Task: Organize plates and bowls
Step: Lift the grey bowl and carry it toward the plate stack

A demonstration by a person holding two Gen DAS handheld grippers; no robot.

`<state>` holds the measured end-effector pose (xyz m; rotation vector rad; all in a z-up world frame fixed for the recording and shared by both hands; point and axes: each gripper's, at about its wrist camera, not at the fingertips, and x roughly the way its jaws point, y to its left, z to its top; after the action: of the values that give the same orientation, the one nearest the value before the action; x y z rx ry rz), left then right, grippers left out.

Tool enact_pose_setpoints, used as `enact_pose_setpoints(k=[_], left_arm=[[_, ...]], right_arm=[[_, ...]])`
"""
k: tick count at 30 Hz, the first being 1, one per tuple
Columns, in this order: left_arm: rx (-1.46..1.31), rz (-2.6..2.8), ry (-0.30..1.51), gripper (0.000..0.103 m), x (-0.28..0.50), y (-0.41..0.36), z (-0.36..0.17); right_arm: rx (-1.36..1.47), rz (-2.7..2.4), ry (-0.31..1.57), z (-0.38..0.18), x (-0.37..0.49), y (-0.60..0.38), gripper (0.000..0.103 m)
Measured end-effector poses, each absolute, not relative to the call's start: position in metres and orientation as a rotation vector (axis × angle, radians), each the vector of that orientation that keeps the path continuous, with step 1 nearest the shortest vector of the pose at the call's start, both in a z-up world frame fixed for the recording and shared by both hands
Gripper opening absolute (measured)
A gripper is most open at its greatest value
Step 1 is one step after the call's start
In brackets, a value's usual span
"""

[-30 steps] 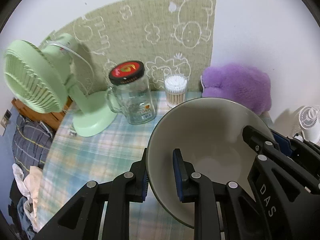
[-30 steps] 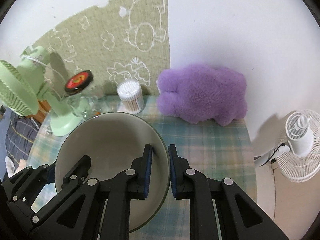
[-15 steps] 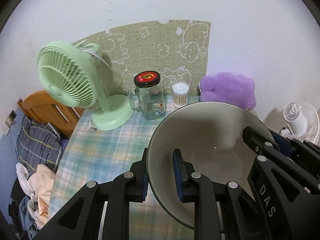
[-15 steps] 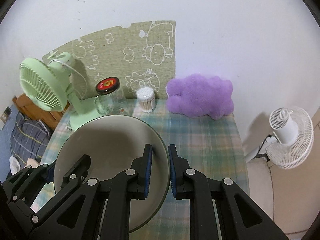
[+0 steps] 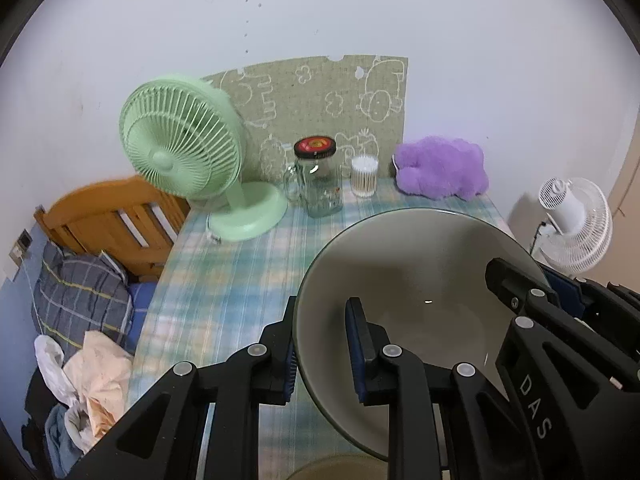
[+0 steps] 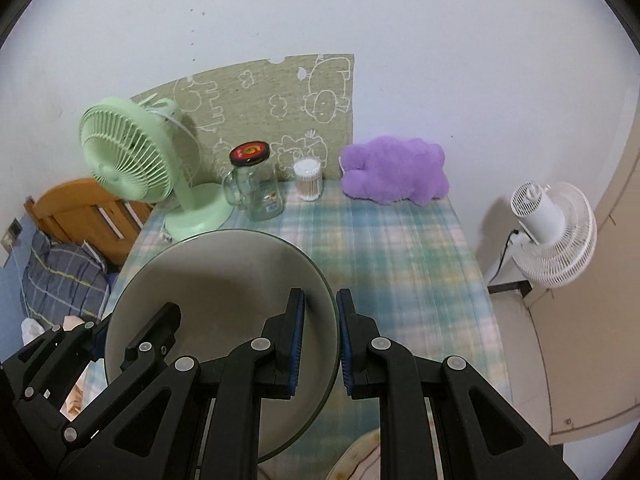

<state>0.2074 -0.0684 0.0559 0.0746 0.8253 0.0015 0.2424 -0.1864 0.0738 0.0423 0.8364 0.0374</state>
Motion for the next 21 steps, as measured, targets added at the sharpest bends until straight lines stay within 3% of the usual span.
enact_pose_setpoints(k=[21], left_arm=[[0.076, -0.112, 0.897, 0.019, 0.126, -0.03, 0.019]], right_arm=[[0.024, -0.062, 0.9, 0.046, 0.141, -0.138, 0.019]])
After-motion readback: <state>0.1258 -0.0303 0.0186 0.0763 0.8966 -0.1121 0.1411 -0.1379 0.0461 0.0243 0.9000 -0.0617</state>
